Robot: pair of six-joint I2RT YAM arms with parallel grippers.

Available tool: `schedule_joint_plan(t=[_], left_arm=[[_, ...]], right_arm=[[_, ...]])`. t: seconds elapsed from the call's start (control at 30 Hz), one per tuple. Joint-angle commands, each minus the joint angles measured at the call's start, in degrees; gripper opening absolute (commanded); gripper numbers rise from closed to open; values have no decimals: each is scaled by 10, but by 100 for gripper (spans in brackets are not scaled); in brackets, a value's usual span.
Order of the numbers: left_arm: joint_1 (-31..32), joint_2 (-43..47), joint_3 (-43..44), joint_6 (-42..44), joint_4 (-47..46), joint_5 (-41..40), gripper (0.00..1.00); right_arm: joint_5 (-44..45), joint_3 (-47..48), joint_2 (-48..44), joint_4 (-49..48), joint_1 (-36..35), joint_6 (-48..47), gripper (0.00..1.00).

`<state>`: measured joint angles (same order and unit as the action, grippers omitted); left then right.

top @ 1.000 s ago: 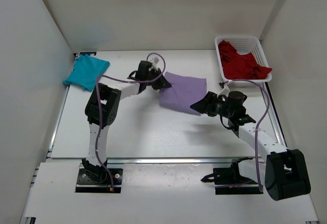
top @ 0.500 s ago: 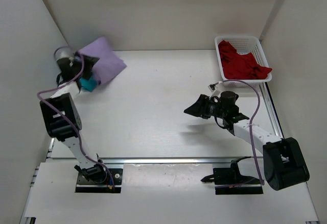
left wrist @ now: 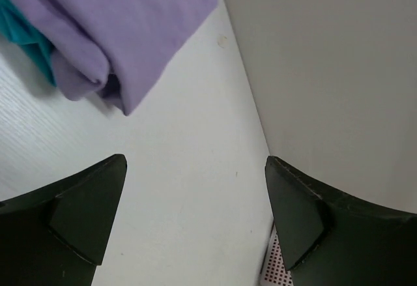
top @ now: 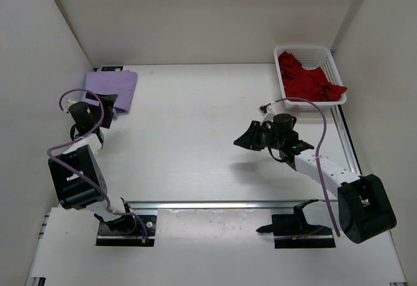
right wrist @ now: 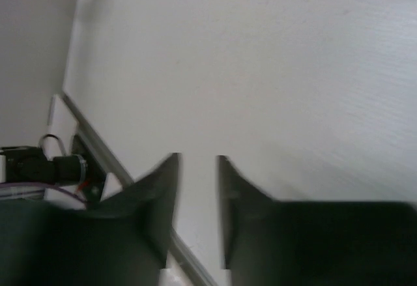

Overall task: Fold and stack the t-shirts
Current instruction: Put the neatly folded tshirt into the corner of the board with the left arm, then grab crumpled tshirt from bin with the right arm

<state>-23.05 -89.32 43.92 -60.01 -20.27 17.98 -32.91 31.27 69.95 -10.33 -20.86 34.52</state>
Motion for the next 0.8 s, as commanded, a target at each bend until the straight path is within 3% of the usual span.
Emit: schedule_joint_plan(t=[0.0,0.03,0.1,0.23,0.37,0.5,0.67,0.77], left_arm=[[47,56,-29,27,-19,-27,99],[82,73,-31,29,-17,-38,98],[149,88,-23,60,-11,-52,99],[376,108,10,109,-14,-65,98],[606,99,38,205,1,-114,99],[686,78,-4,239,1,-104,99],[699,48,-44,259,22,-76,99],[698,44,-55,284,46,-90,99]], right_arm=[[65,58,-2,34,8,-27,14],[85,83,3,54,20,-36,0],[119,134,24,85,37,-55,0],[204,264,78,148,88,-104,0],[231,377,149,184,171,-136,0],[271,486,248,238,241,-180,2],[306,622,388,317,298,-223,40],[327,707,467,347,318,-236,57]])
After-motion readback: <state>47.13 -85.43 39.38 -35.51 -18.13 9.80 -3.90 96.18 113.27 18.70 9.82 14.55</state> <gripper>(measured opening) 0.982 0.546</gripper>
